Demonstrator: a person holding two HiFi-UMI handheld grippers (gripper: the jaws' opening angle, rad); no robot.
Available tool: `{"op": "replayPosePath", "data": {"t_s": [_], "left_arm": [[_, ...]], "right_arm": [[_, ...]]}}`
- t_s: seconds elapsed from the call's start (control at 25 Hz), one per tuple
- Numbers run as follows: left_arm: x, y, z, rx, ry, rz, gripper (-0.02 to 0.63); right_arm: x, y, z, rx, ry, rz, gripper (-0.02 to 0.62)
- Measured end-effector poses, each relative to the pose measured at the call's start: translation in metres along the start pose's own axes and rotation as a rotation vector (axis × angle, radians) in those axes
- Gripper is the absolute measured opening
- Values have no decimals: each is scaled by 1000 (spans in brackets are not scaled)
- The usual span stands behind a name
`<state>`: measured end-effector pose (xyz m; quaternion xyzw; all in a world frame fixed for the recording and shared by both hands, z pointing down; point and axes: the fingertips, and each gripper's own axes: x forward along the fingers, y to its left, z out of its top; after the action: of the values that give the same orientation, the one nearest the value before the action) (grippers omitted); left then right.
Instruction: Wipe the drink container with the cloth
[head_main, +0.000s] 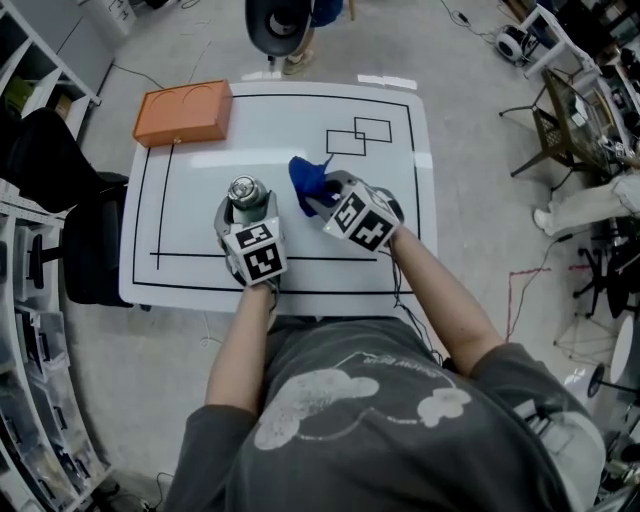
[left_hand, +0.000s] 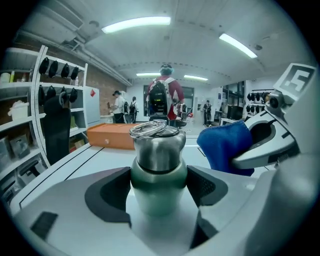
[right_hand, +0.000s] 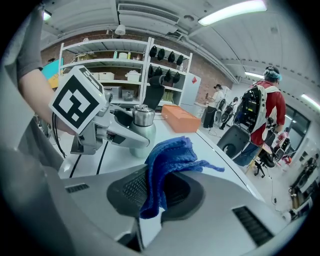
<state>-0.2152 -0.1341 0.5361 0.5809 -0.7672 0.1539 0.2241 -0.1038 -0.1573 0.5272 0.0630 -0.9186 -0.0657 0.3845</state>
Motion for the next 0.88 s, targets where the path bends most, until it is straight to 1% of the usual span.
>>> {"op": "replayPosePath", "data": {"t_s": [0.32, 0.56, 0.76, 0.88], "left_arm": [[-2, 1, 0, 135, -34, -232, 347], [-5, 2, -1, 242, -23, -400, 347], [-8, 4, 1, 353, -19, -587, 347], [-10, 4, 0, 424, -16, -701, 347]], "right_arm": [[12, -1, 32, -84, -27, 81, 44], [20, 1, 61, -203, -27, 215, 43], [32, 0, 81, -255, -27, 293, 43], [40, 8, 90, -283, -32, 365, 43]]}}
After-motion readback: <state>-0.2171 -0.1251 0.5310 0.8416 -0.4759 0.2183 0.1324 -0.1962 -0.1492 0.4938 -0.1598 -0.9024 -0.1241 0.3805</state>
